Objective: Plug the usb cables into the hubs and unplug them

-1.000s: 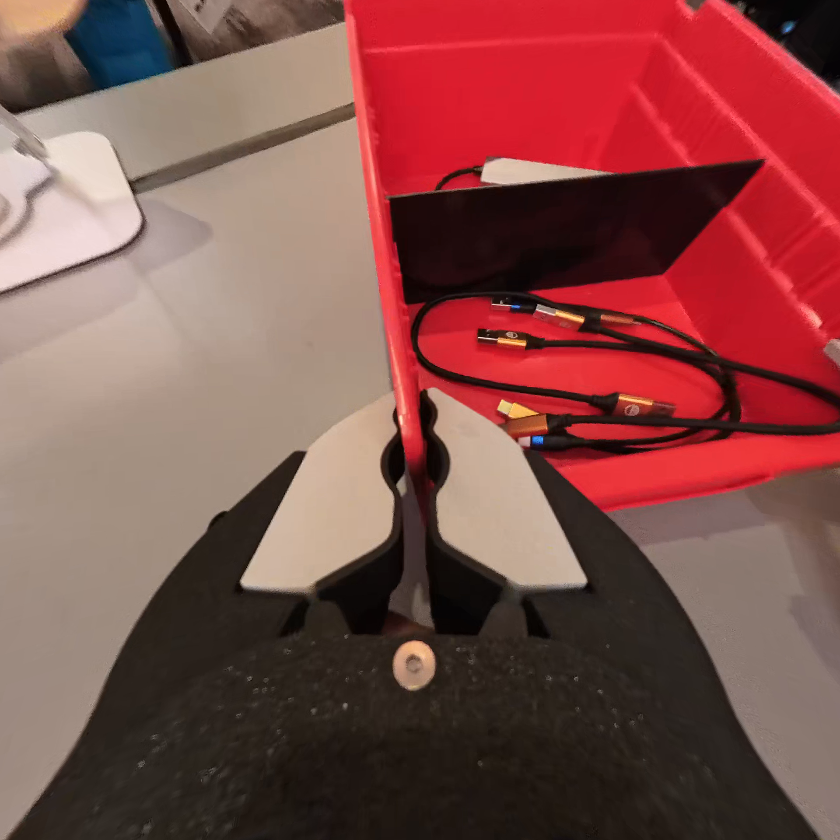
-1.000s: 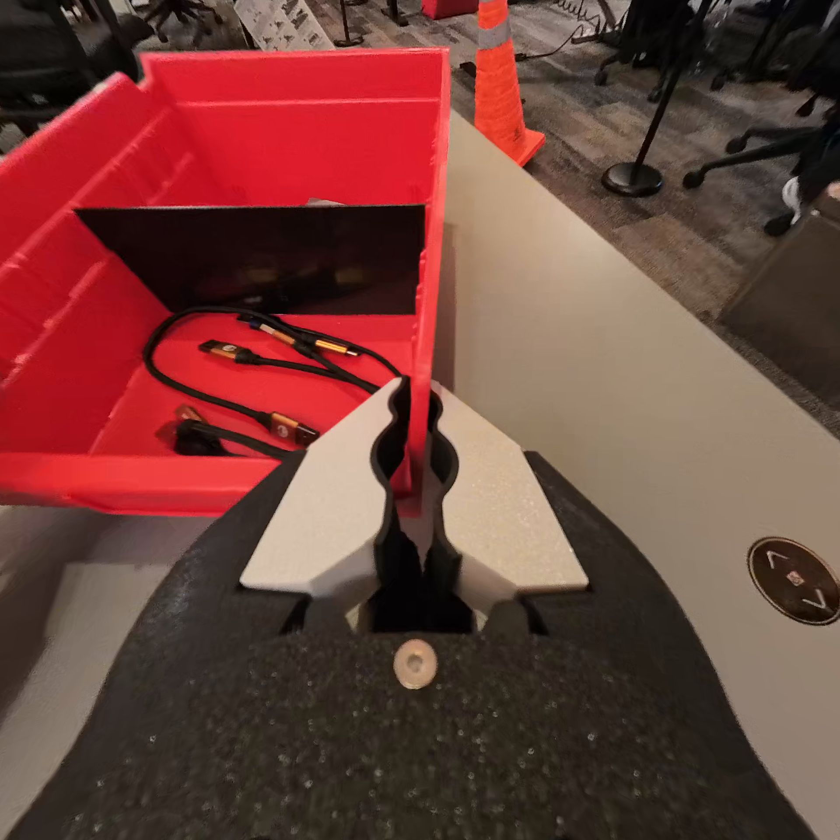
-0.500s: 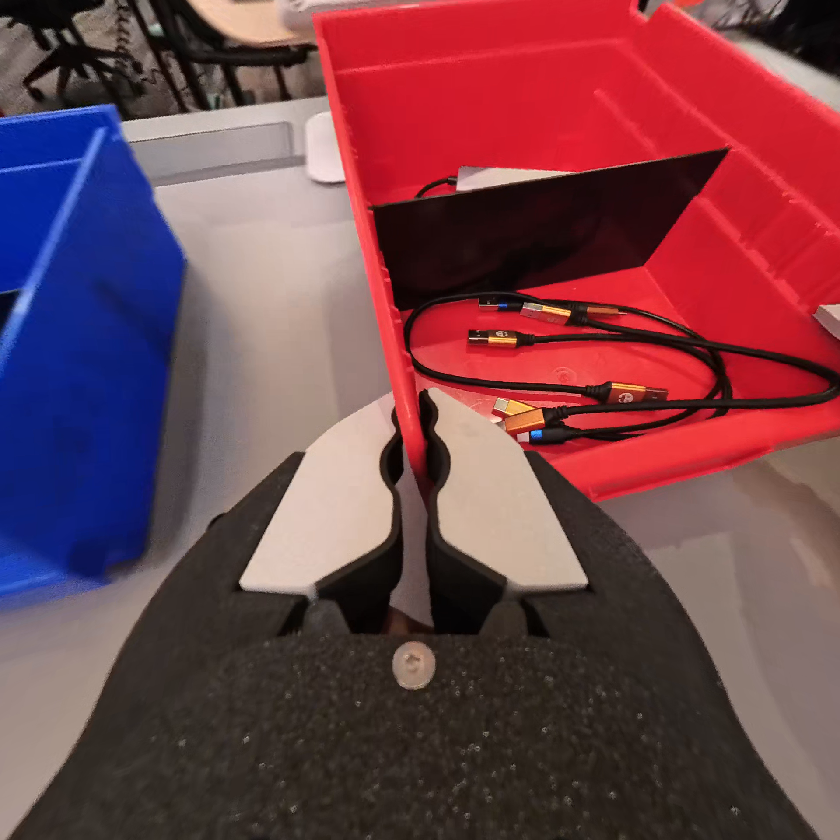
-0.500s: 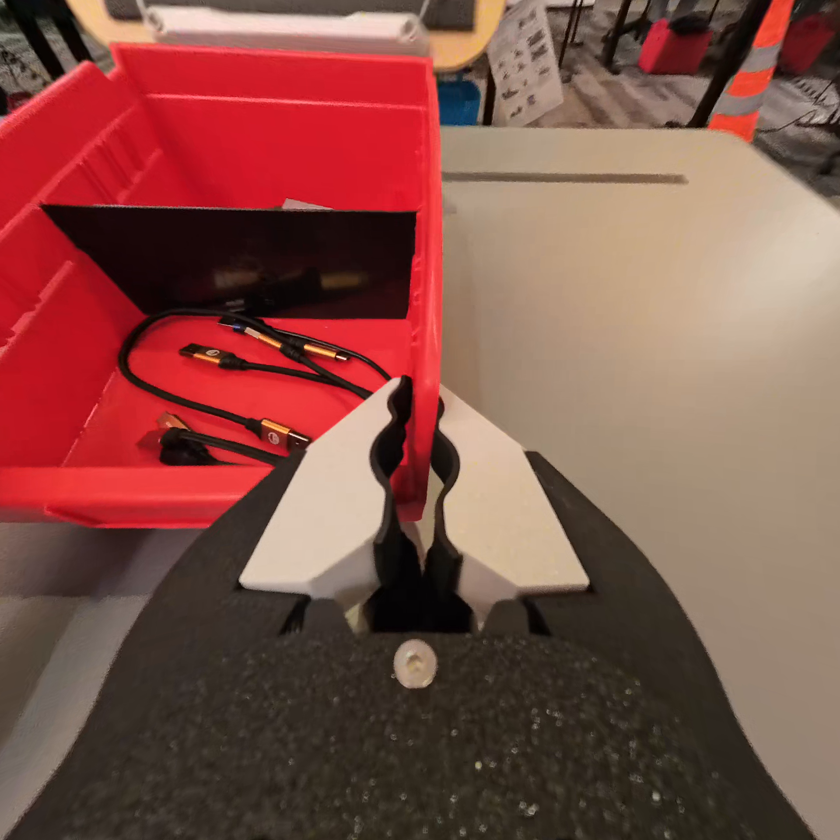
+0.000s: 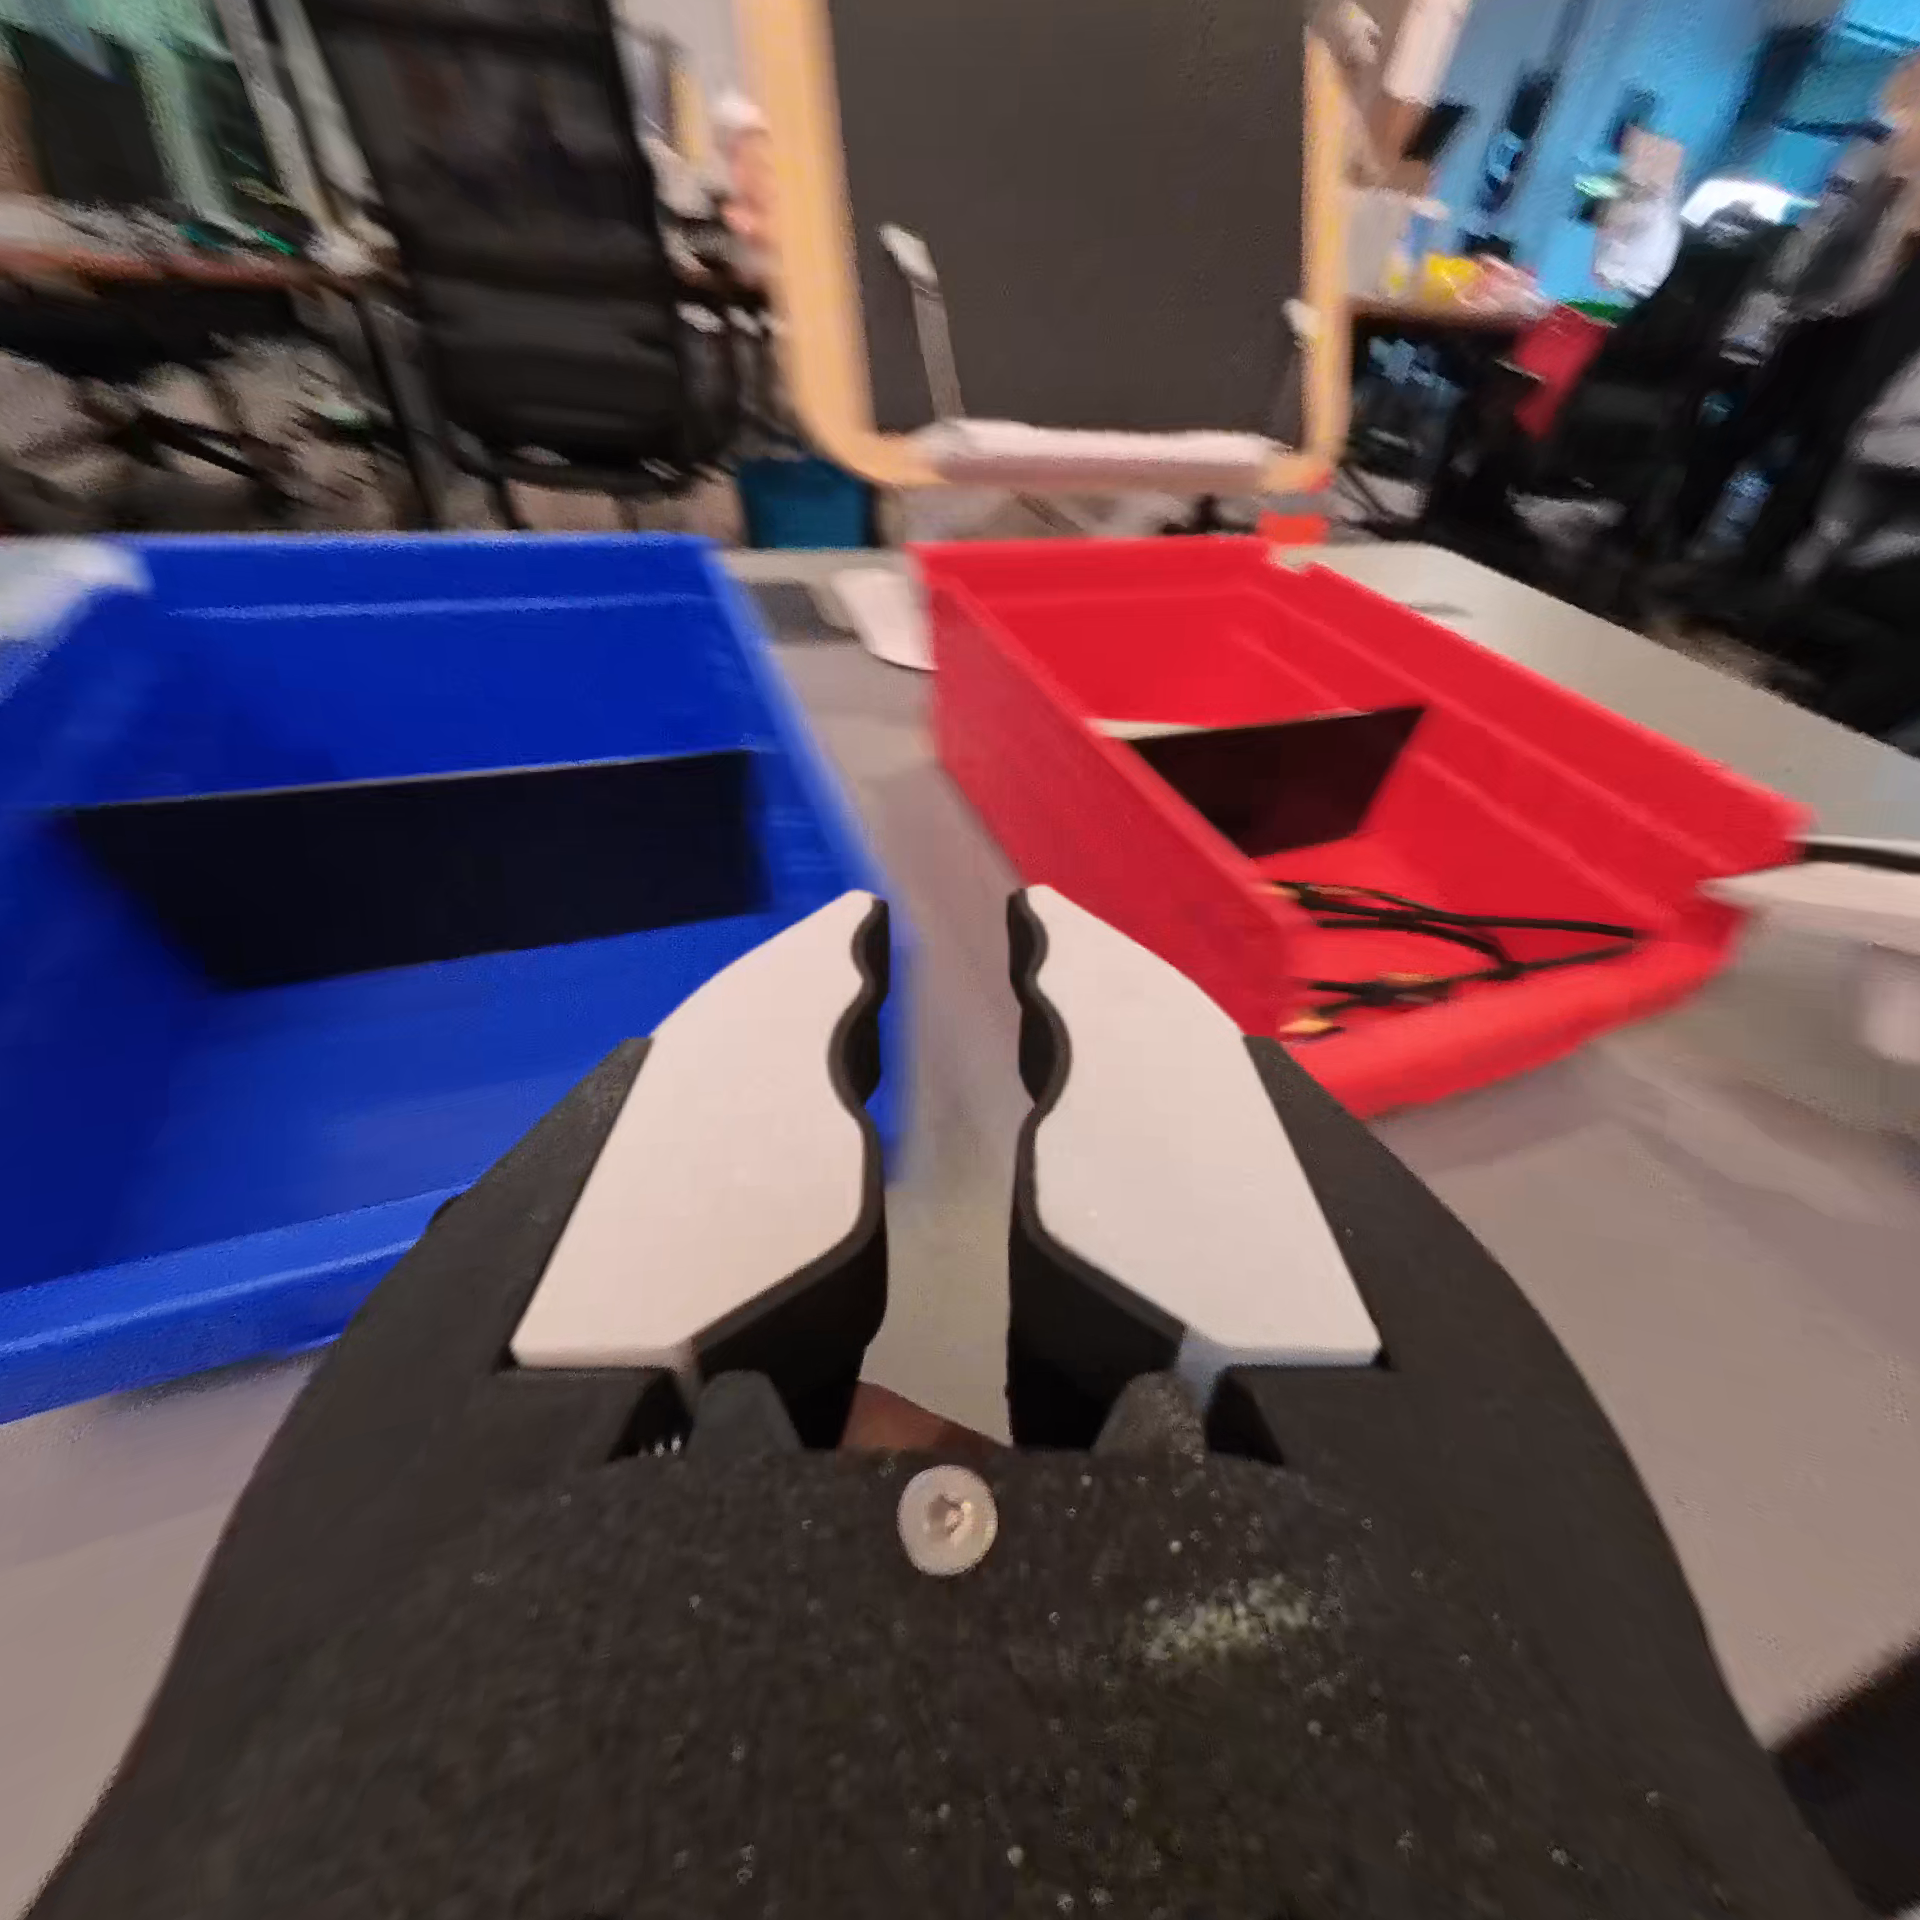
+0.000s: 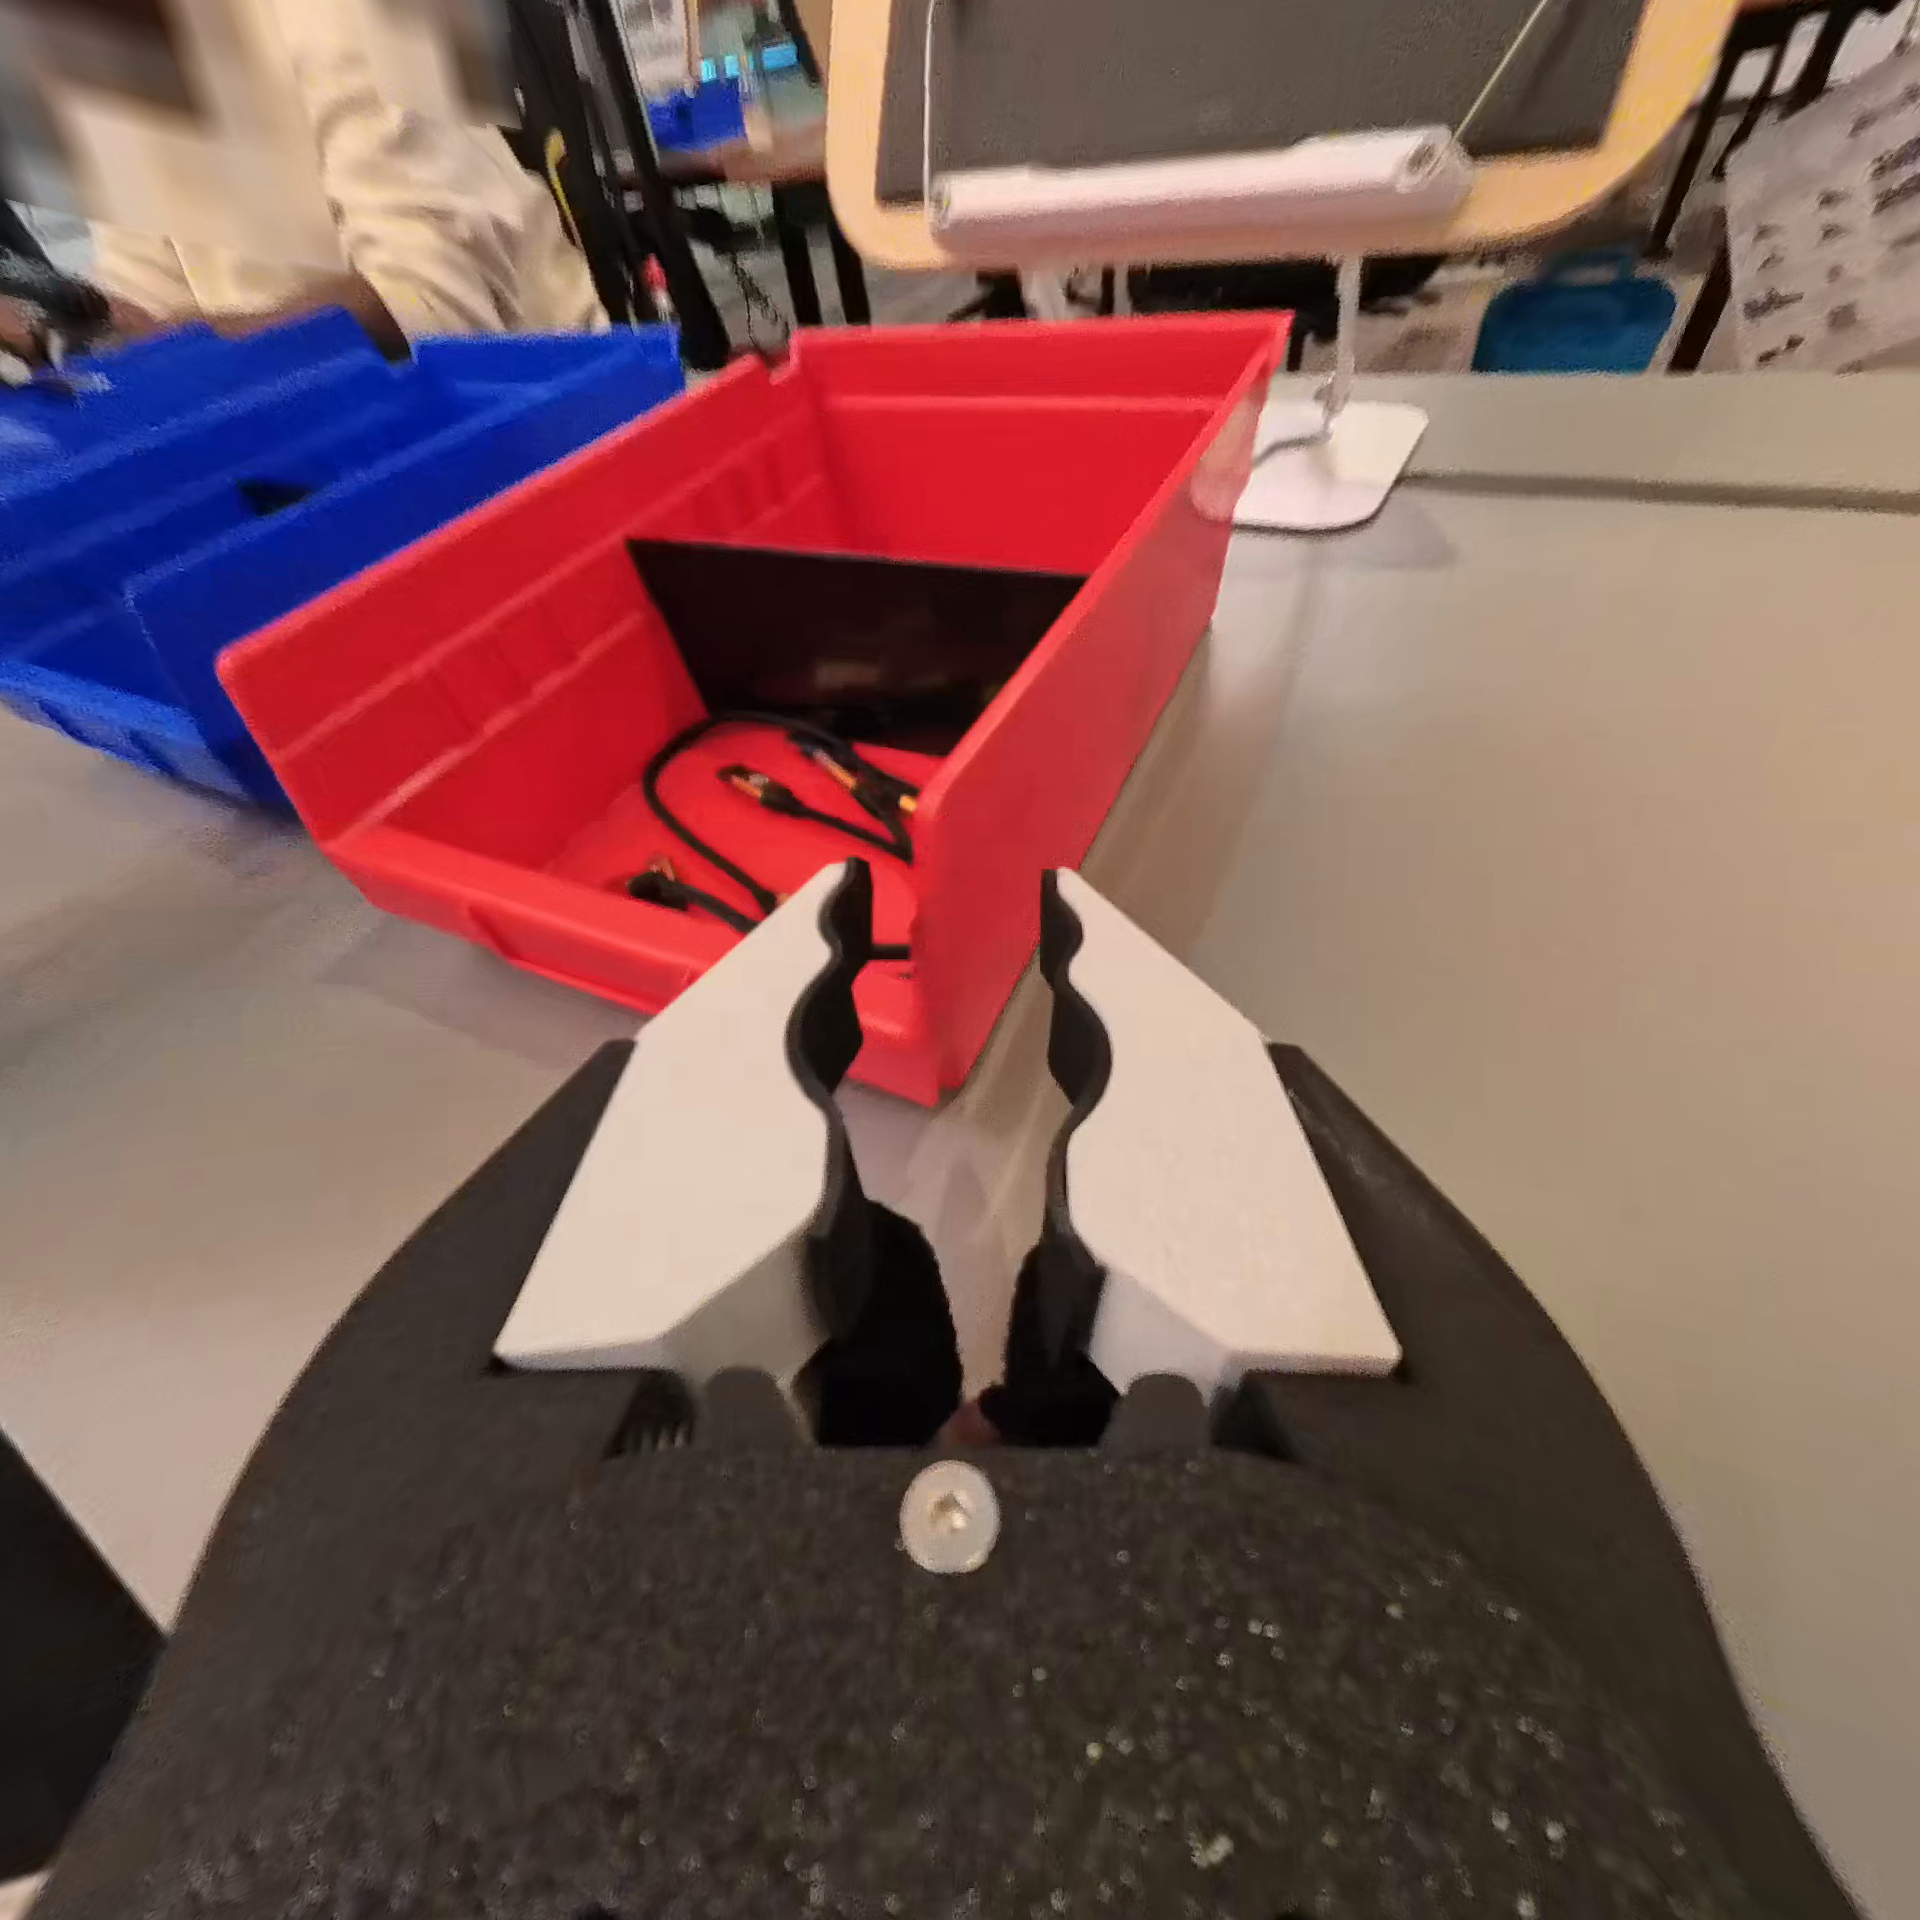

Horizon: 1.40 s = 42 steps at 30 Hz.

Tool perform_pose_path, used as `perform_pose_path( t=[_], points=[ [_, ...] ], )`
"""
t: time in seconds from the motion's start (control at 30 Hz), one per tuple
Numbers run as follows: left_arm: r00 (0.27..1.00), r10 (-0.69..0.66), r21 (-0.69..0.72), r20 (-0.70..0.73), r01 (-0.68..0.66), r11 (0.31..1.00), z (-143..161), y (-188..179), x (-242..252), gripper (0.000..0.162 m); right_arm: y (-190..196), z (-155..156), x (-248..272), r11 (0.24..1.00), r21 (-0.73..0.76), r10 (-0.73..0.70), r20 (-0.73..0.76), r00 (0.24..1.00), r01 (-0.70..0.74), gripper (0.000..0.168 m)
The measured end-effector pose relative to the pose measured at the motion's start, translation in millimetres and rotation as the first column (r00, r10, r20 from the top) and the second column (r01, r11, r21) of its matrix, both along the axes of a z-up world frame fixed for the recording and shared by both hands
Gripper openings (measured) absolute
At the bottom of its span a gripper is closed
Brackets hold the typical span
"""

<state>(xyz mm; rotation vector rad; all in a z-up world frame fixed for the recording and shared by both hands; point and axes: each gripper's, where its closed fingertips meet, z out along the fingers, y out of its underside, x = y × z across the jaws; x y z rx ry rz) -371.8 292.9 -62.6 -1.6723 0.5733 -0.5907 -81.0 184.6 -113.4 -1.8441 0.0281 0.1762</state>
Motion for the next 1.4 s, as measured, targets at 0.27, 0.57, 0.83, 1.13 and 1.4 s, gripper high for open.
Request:
perform_pose_path(
  t=[0.27, 0.57, 0.83, 1.13, 1.4],
  points=[
    [0.953, 0.301, -0.184, 0.015, -0.293, 0.938, -34, 84, -178, 0.037, -3, -2, 1, 0.999, 0.029, -0.041, 0.233, 0.972, 0.035, 0.031],
    [0.961, 0.248, -0.178, -0.122, -0.267, 0.947, -58, 120, -158, 0.003, -18, -4, -27, 1.0, 0.016, 0.011, 0.326, 0.945, -0.017, 0.031],
    [0.964, 0.241, -0.283, -0.109, -0.263, 0.922, -61, 89, -152, 0.004, -20, 9, -173, 0.937, 0.072, 0.327, 0.169, 0.93, -0.342, 0.015],
    [0.839, 0.339, -0.174, -0.425, -0.443, 0.879, -75, 1, -169, 0.006, 51, -8, -280, 0.949, -0.142, 0.275, -0.068, 0.959, -0.282, 0.034],
    [0.85, 0.371, -0.191, -0.375, -0.462, 0.866, -77, -33, -166, 0.004, 88, -10, -263, 0.996, -0.088, 0.045, 0.139, 0.989, -0.033, 0.004]
  ],
)
